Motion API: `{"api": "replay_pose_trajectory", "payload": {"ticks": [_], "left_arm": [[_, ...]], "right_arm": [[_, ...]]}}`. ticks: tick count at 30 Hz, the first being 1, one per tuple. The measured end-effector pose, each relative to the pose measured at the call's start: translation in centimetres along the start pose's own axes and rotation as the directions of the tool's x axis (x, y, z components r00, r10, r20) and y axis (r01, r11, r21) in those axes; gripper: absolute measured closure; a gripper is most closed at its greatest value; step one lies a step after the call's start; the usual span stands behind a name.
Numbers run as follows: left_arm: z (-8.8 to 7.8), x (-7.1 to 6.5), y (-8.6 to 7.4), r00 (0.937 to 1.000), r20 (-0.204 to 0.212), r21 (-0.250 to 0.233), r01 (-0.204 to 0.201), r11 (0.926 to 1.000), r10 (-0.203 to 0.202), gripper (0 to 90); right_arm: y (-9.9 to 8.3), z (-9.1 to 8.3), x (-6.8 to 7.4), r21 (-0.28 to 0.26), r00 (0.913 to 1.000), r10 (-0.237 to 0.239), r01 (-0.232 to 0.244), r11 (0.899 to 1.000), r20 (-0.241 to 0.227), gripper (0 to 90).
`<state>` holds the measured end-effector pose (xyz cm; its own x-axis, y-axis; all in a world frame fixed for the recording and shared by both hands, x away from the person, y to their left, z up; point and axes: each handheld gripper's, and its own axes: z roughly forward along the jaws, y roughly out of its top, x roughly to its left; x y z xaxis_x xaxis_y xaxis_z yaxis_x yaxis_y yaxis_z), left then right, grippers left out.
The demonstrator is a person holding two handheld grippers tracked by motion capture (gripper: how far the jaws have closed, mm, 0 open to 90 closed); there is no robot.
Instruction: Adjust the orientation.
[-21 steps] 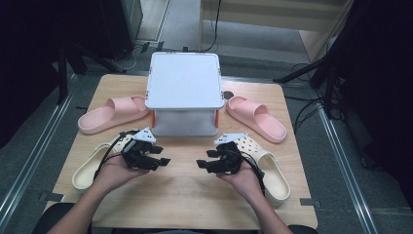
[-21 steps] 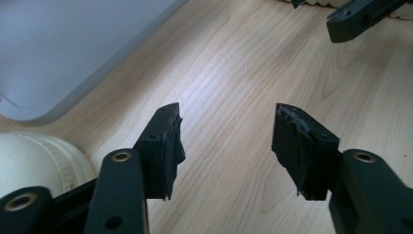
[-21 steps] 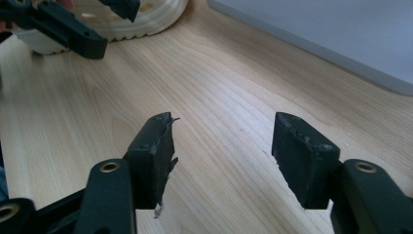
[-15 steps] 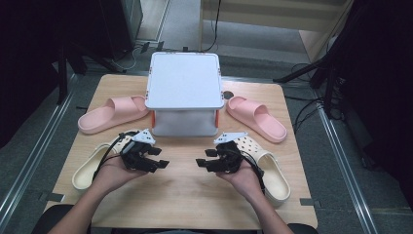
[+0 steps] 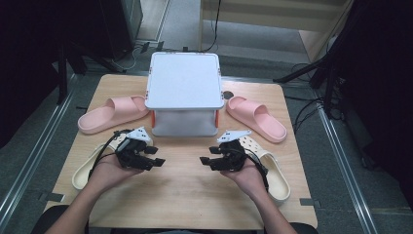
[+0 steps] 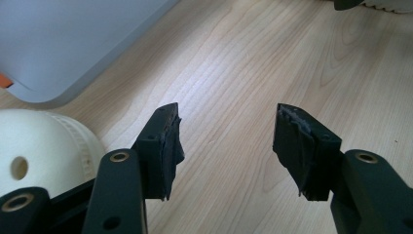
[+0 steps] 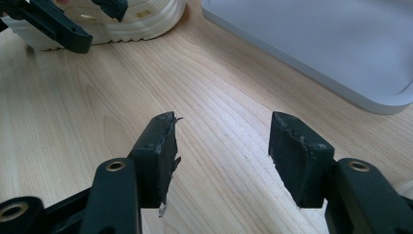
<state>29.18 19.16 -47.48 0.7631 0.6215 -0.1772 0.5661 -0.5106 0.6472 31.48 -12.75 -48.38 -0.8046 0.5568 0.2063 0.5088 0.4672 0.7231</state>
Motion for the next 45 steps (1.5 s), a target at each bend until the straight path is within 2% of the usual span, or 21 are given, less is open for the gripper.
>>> {"api": "replay_pose_trajectory", "payload": {"ticks": [6, 16, 28, 38, 41, 45], "left_arm": [[-0.8, 0.1, -0.6, 0.9998, -0.008, 0.005, 0.019, 0.9998, -0.019, 47.2], [-2.6, 0.3, -2.0, 0.9965, -0.053, -0.011, 0.064, 0.9979, -0.064, 48.4], [-5.9, -0.2, -4.0, 0.985, -0.116, -0.043, 0.124, 0.9914, -0.128, 48.4], [-8.9, 0.1, -6.3, 0.9666, -0.169, -0.091, 0.179, 0.9797, -0.192, 49.6], [-9.5, 0.2, -6.9, 0.9587, -0.184, -0.111, 0.199, 0.9736, -0.217, 49.3], [-9.3, 0.8, -7.7, 0.945, -0.22, -0.101, 0.225, 0.9692, -0.242, 49.0]], "right_arm": [[0.3, 0.3, 0.0, 0.012, 0.9999, -0.01, 0.01, 1.0, 0.0, 44.4], [1.4, 1.5, 0.3, 0.037, 0.9989, -0.041, 0.042, 0.998, -0.025, 44.8], [3.0, 3.4, 1.0, 0.065, 0.9935, -0.079, 0.084, 0.994, -0.082, 45.9], [4.1, 4.5, 1.3, 0.057, 0.9889, -0.089, 0.096, 0.994, -0.119, 46.7], [4.4, 4.8, 1.4, 0.061, 0.9879, -0.092, 0.1, 0.993, -0.125, 46.7], [4.7, 5.1, 1.5, 0.06, 0.987, -0.092, 0.101, 0.993, -0.132, 46.8]]}}
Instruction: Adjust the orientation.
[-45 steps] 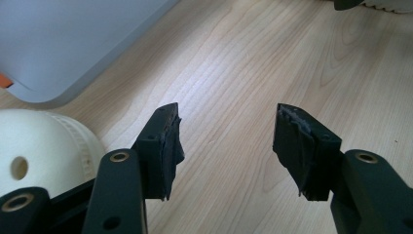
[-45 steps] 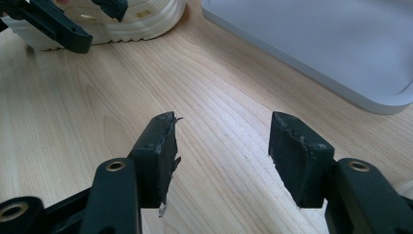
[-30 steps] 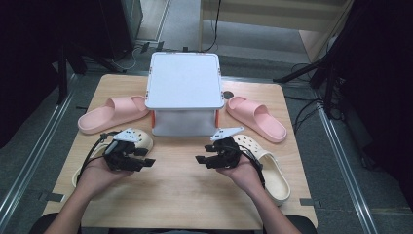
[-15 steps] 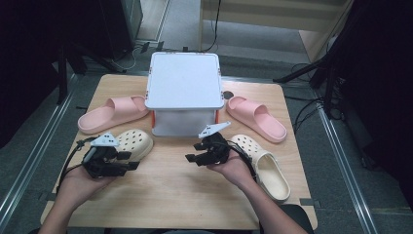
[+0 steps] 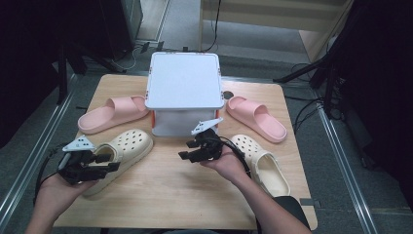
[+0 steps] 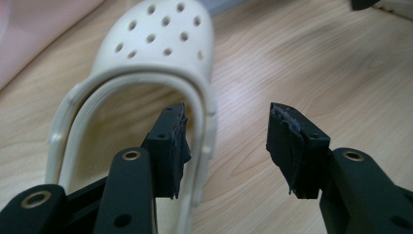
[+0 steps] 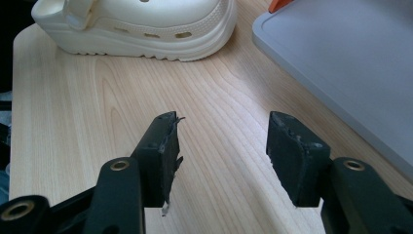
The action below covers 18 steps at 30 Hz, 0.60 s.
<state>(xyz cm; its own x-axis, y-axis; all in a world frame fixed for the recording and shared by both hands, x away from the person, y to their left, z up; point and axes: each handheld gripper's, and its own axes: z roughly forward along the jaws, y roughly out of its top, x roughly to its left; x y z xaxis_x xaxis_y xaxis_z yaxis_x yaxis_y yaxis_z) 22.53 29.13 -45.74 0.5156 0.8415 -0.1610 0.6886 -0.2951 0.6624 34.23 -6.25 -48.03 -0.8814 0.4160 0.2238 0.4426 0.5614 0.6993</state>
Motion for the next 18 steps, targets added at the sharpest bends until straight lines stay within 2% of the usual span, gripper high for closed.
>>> {"api": "replay_pose_trajectory", "payload": {"ticks": [3, 6, 11, 15, 18], "left_arm": [[0.6, 0.5, -0.4, 0.9998, 0.001, 0.013, 0.022, 0.9997, -0.022, 48.8], [1.6, 0.7, -0.5, 0.9998, 0.0, 0.036, 0.021, 0.9991, -0.021, 50.2], [2.9, 0.7, -0.2, 1.0, 0.003, 0.055, 0.006, 0.9985, -0.006, 66.7], [3.7, 0.8, 0.1, 1.0, -0.001, 0.064, -0.009, 0.9979, 0.009, 74.2], [3.3, 0.8, 0.3, 0.9993, -0.032, 0.042, -0.018, 0.999, 0.02, 76.4]], "right_arm": [[0.1, 0.2, 0.0, 0.002, 1.0, -0.008, 0.008, 1.0, -0.003, 46.8], [0.1, 0.2, 0.1, 0.002, 1.0, -0.006, 0.006, 1.0, -0.002, 46.8], [0.1, 0.2, 0.0, 0.002, 1.0, -0.002, 0.002, 1.0, 0.0, 47.0], [0.0, 0.1, 0.1, 0.006, 1.0, -0.002, 0.002, 1.0, -0.002, 50.5], [0.0, 0.1, 0.2, 0.003, 0.9999, 0.004, -0.004, 1.0, -0.015, 52.5]]}}
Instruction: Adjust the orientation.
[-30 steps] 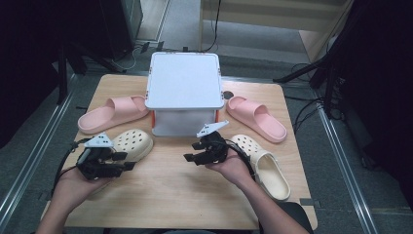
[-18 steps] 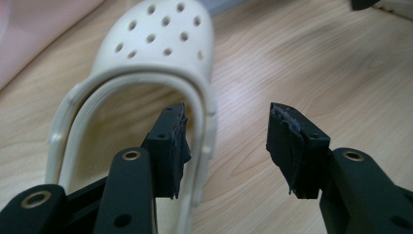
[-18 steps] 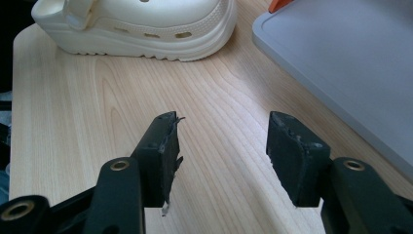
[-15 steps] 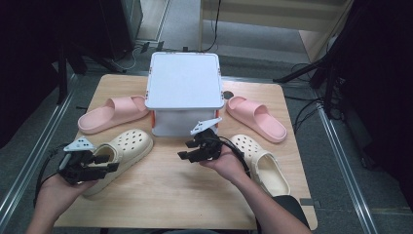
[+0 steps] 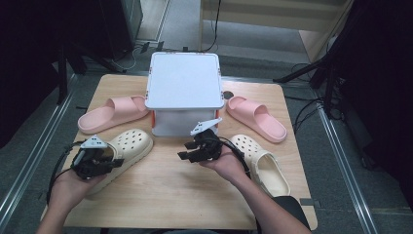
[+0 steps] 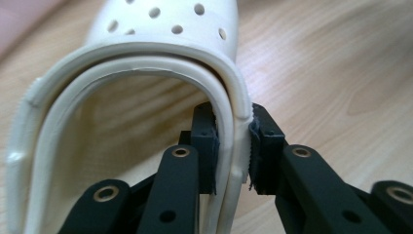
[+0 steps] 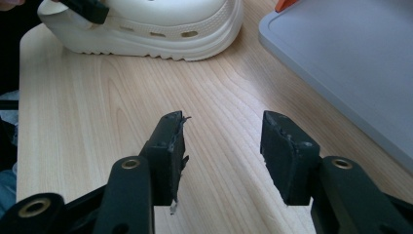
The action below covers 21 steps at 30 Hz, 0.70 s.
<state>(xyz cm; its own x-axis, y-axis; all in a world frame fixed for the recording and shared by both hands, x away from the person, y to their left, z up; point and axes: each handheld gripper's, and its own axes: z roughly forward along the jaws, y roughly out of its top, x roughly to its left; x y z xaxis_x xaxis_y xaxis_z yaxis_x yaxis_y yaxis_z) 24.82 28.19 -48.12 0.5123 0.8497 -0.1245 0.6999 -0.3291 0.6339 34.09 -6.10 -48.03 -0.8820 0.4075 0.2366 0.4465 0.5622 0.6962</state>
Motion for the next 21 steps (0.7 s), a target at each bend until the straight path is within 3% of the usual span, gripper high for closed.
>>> {"api": "replay_pose_trajectory", "payload": {"ticks": [6, 9, 12, 15, 21], "left_arm": [[-0.6, 0.0, 0.7, 1.0, -0.006, -0.023, 0.004, 0.9997, -0.004, 77.5], [-1.1, -0.3, 1.3, 0.9993, 0.029, -0.06, 0.023, 0.9979, -0.022, 77.5], [-1.1, -1.3, 2.1, 0.9986, 0.052, -0.072, -0.003, 0.9974, 0.006, 77.5], [-0.7, -2.8, 3.1, 0.9926, 0.114, -0.082, -0.031, 0.9962, 0.04, 77.5], [1.2, -5.5, 4.8, 0.9769, 0.174, -0.066, -0.114, 0.9913, 0.124, 77.4]], "right_arm": [[-0.2, -0.3, -0.1, -0.019, 0.9999, 0.011, -0.011, 1.0, 0.011, 53.2], [-0.4, -0.8, -0.1, -0.032, 0.9995, 0.019, -0.019, 0.999, 0.027, 53.4], [-0.6, -1.5, 0.0, -0.052, 0.9988, 0.029, -0.027, 0.998, 0.039, 53.5], [-1.0, -2.1, 0.1, -0.073, 0.9977, 0.037, -0.032, 0.997, 0.057, 53.7], [-2.1, -3.2, 0.2, -0.091, 0.9942, 0.054, -0.046, 0.995, 0.093, 53.9]]}}
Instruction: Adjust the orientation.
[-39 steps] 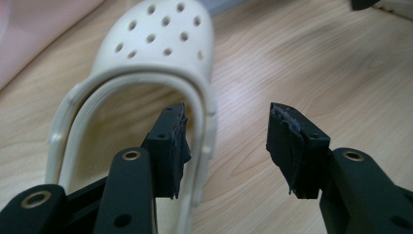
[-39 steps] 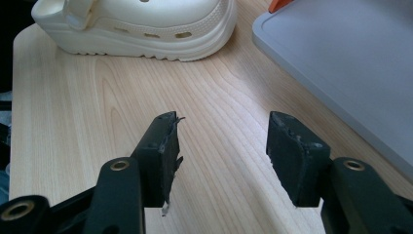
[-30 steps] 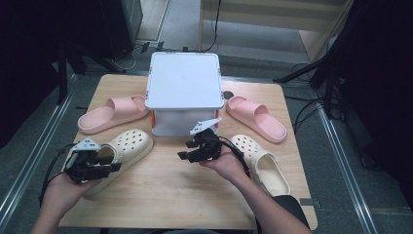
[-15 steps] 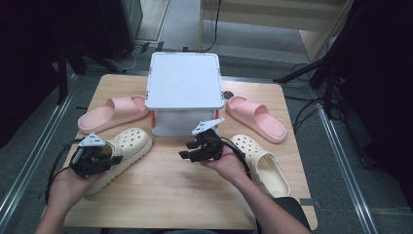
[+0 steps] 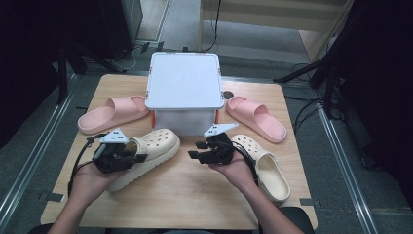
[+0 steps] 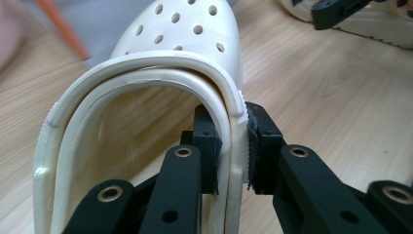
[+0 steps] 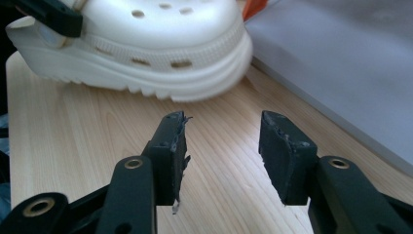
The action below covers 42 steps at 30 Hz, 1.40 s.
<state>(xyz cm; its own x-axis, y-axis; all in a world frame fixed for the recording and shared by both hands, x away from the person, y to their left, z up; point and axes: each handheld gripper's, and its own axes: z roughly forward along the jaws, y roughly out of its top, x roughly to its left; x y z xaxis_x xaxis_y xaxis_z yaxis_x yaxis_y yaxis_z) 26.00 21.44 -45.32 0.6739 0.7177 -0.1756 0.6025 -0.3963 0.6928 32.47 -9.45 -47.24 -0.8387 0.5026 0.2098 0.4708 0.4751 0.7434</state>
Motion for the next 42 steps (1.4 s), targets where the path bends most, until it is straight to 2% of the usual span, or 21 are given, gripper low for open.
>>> {"api": "replay_pose_trajectory", "payload": {"ticks": [6, 8, 13, 17, 20, 22, 26, 28, 30, 32, 33, 36, 38, 42], "left_arm": [[2.7, -1.3, 1.2, 0.9976, 0.06, 0.036, -0.036, 0.9987, 0.033, 77.3], [3.5, -1.7, 1.4, 0.9952, 0.08, 0.054, -0.061, 0.9967, 0.057, 77.3], [4.6, -2.3, 1.5, 0.9872, 0.131, 0.079, -0.102, 0.9917, 0.091, 77.1], [5.1, -2.5, 1.2, 0.9824, 0.15, 0.104, -0.127, 0.9865, 0.111, 76.2], [5.4, -2.3, 1.3, 0.9812, 0.167, 0.127, -0.119, 0.9848, 0.097, 73.0], [5.5, -2.2, 1.3, 0.981, 0.17, 0.137, -0.118, 0.9835, 0.094, 67.5], [5.0, -1.9, 1.5, 0.9803, 0.178, 0.132, -0.109, 0.9852, 0.084, 61.5], [4.4, -1.8, 1.6, 0.9789, 0.185, 0.115, -0.111, 0.9872, 0.088, 58.7], [3.6, -1.6, 1.8, 0.9794, 0.173, 0.095, -0.122, 0.988, 0.104, 56.3], [2.7, -1.2, 1.8, 0.9789, 0.177, 0.075, -0.117, 0.9903, 0.102, 56.4], [2.2, -0.9, 1.8, 0.9813, 0.163, 0.067, -0.115, 0.9911, 0.103, 58.4], [1.3, 0.1, 1.7, 0.9837, 0.156, 0.056, -0.1, 0.9934, 0.09, 65.3], [0.7, 1.0, 1.5, 0.9883, 0.13, 0.051, -0.087, 0.9949, 0.08, 72.3], [0.5, 3.0, 1.0, 0.9948, 0.09, 0.047, -0.051, 0.9976, 0.047, 81.2]], "right_arm": [[-1.0, -1.2, -0.3, -0.019, 0.999, 0.03, -0.029, 0.999, 0.034, 54.1], [-1.3, -1.5, -0.3, -0.025, 0.9984, 0.036, -0.035, 0.999, 0.043, 54.2], [-1.9, -2.0, -0.3, -0.025, 0.9968, 0.05, -0.049, 0.999, 0.062, 54.3], [-2.3, -2.2, -0.1, -0.023, 0.9958, 0.055, -0.053, 0.998, 0.073, 54.3], [-2.5, -2.2, 0.0, -0.026, 0.9946, 0.062, -0.06, 0.998, 0.084, 53.5], [-2.6, -2.1, 0.0, -0.036, 0.9929, 0.086, -0.084, 0.996, 0.082, 52.9], [-2.6, -1.9, 0.1, -0.055, 0.9914, 0.113, -0.11, 0.992, 0.065, 55.7], [-2.6, -1.8, 0.2, -0.053, 0.9917, 0.116, -0.113, 0.992, 0.056, 61.8], [-2.6, -1.6, 0.4, -0.041, 0.9919, 0.105, -0.102, 0.994, 0.072, 67.2], [-2.7, -1.3, 0.8, -0.034, 0.9912, 0.09, -0.088, 0.996, 0.097, 71.4], [-2.7, -1.3, 0.9, -0.033, 0.9914, 0.094, -0.091, 0.995, 0.091, 73.1], [-2.6, -0.8, 1.3, -0.023, 0.9931, 0.097, -0.096, 0.995, 0.065, 79.2], [-2.6, -0.3, 1.6, -0.01, 0.9935, 0.098, -0.098, 0.995, 0.057, 82.3], [-2.6, 0.5, 2.0, 0.004, 0.9941, 0.101, -0.102, 0.995, 0.039, 84.8]]}}
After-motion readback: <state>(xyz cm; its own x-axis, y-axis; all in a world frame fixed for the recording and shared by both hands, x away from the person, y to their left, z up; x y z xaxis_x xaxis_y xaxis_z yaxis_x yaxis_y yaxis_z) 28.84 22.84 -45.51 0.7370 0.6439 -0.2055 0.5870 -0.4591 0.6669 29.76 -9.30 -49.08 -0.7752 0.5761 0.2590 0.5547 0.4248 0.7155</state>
